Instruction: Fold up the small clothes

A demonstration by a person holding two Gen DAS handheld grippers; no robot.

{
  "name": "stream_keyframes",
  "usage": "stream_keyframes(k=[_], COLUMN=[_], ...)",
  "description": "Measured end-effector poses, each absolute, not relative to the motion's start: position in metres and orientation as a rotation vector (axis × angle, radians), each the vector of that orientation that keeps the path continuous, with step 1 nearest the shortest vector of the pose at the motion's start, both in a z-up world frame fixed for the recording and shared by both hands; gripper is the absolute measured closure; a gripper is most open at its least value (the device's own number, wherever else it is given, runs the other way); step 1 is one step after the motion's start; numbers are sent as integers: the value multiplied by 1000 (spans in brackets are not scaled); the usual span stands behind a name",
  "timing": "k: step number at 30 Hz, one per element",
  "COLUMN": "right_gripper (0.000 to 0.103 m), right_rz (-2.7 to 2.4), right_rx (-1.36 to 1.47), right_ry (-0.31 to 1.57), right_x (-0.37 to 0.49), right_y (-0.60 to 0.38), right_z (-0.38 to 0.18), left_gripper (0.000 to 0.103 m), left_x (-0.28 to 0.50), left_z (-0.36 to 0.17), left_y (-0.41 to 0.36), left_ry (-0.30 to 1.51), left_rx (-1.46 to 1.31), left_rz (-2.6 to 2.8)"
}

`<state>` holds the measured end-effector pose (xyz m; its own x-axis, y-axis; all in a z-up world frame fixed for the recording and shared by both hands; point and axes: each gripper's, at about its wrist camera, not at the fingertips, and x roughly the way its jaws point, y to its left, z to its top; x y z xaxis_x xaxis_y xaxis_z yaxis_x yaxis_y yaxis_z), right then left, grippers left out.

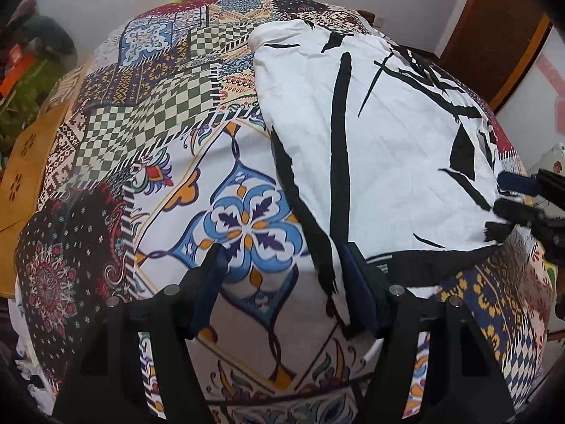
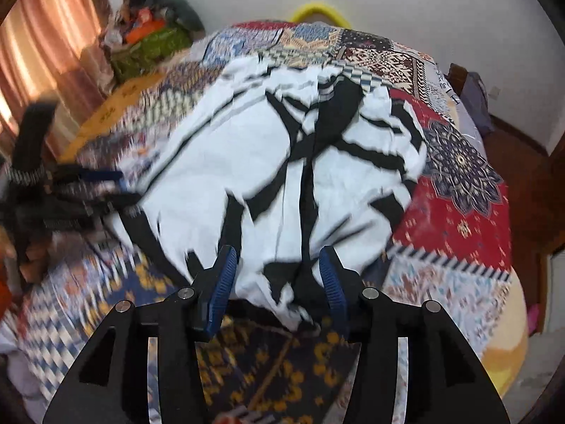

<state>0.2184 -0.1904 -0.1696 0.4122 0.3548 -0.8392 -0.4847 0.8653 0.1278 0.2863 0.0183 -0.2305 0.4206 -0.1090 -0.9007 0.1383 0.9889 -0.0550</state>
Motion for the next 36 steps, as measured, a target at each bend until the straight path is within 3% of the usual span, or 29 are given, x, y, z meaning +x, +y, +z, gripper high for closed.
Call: stream_keyframes(k=[6,13,24,29,34,36], right_gripper=[57,29,28,29,29,29], right_rz=[510,449,436,509,575,591], right_rx=[-76,5,237,302,304,289], right_ry=[1032,932,1027,1020,1040,1046], right_x=[213,224,293,303,312,315], right_y=[-209,-231,-247,-237,-221,-213], right_z=[-170,-143,-179,-180,-180,-182], left_gripper=[32,30,30,39,41,47], left_x=[277,293,364,388,397,398], left_z=[-221,-201,-226,-239,-242,-241], left_y=[21,34,44,37,29,25], left_ry=[1115,1067,1138,1170,1160,1156], left_rx=[58,50,-164,-207,-217,-210], left_rz=[-145,-89,-134,-178,-204,-218])
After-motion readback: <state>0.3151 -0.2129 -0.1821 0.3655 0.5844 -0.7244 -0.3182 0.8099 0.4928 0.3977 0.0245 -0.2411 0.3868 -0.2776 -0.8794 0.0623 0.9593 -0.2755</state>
